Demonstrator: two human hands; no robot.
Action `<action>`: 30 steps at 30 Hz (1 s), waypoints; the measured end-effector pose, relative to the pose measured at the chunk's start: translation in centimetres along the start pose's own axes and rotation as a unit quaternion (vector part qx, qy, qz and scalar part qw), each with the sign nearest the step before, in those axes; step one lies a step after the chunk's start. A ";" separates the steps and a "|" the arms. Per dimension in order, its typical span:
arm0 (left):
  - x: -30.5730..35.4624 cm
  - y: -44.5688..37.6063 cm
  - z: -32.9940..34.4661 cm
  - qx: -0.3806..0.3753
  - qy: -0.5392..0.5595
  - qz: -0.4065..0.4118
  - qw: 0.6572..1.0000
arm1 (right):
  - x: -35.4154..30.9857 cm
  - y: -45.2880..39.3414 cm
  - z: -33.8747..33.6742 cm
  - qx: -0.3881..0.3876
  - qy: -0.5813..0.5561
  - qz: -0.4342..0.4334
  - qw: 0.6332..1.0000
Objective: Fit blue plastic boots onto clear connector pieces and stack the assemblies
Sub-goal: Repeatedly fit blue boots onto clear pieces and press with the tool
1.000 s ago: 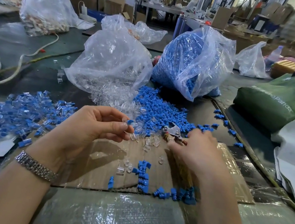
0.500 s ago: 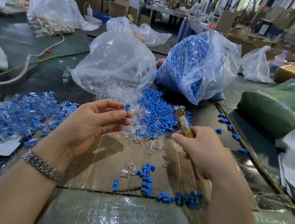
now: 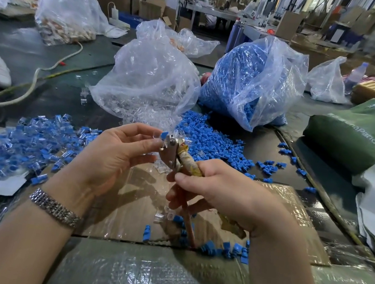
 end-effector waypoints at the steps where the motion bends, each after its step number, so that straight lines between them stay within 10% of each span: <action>1: 0.1 0.0 0.1 -0.003 -0.020 0.008 1.000 | 0.0 0.0 0.0 0.002 0.010 0.000 1.000; 21: 0.6 0.1 -2.7 0.116 -0.169 0.060 0.977 | -0.6 0.4 -2.0 0.127 0.138 -0.013 0.982; 28: 1.9 1.2 -6.1 0.316 -0.601 -0.001 0.734 | 2.9 1.4 -8.9 0.330 0.337 0.116 0.874; 30: 2.1 1.1 -5.1 0.292 -0.615 0.017 0.733 | 4.0 1.1 -8.9 0.328 0.346 0.149 0.867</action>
Point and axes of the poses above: each hand's wrist, its own y-axis away from the middle knuckle, its own z-axis out of the palm, x = y × z, the point moved 7 cm from there along -y, towards the middle knuckle, and after that the axes turned 12 degrees about -y, right-handed, at the moved point
